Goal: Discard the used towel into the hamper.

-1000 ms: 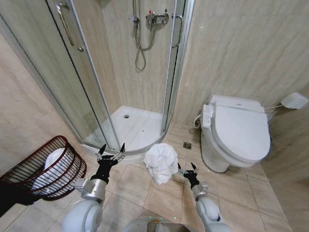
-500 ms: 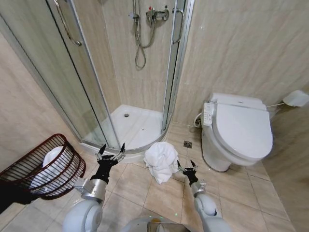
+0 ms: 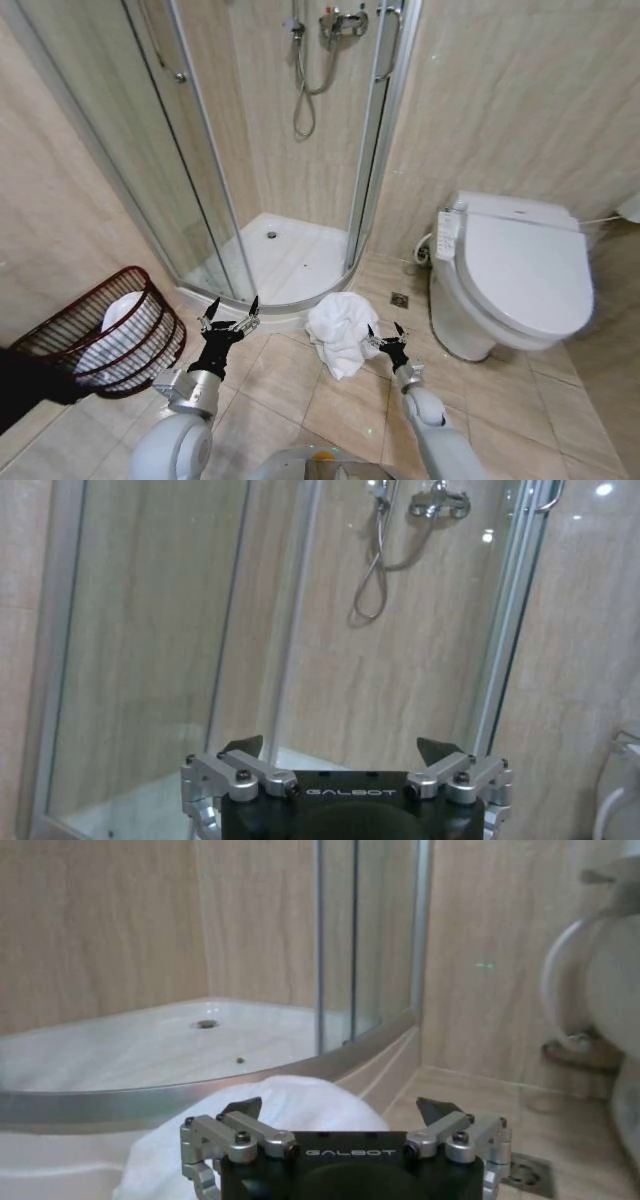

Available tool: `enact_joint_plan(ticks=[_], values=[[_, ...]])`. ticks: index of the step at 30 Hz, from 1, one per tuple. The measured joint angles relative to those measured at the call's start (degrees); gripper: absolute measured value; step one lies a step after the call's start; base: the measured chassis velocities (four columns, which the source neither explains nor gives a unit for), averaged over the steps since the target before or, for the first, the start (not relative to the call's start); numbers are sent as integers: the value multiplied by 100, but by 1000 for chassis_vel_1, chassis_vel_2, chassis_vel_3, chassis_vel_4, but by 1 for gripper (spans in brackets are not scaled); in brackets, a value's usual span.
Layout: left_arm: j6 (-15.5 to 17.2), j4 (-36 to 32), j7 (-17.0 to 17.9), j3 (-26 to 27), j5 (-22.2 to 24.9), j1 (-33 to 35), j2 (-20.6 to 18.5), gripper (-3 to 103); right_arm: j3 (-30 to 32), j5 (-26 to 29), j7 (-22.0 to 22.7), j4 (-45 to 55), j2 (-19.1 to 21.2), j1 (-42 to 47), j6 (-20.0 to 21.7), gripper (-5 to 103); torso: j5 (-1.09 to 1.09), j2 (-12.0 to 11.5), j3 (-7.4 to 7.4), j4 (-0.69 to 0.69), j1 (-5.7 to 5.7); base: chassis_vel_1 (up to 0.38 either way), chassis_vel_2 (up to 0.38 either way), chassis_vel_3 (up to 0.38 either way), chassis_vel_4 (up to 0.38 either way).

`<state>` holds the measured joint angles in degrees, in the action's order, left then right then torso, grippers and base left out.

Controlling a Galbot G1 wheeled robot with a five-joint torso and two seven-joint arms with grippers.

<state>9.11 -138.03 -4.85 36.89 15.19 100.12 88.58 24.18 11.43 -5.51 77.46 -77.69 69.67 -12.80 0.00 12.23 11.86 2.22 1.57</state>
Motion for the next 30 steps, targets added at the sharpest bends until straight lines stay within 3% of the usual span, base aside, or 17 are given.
enact_joint_plan(ticks=[9, 19, 23, 30], values=[[0, 0, 0, 0, 0, 0, 0, 100, -211, -300, 153, -223, 40, -323, 353, 100, 0, -169, -121, -1, -47, 0, 0, 0, 0], [0, 0, 0, 0, 0, 0, 0, 100, -376, -513, 63, -1022, 244, -920, 274, 100, 0, -354, -249, -1, -104, 0, 0, 0, 0], [0, 0, 0, 0, 0, 0, 0, 100, -406, -725, -90, -1530, 147, -1272, 78, 100, 1, -445, -315, -2, -126, 0, 0, 0, 0], [0, 0, 0, 0, 0, 0, 0, 100, -628, -558, -244, -2136, 79, -1819, 31, 100, -2, -598, -436, -1, -153, 0, 0, 0, 0]])
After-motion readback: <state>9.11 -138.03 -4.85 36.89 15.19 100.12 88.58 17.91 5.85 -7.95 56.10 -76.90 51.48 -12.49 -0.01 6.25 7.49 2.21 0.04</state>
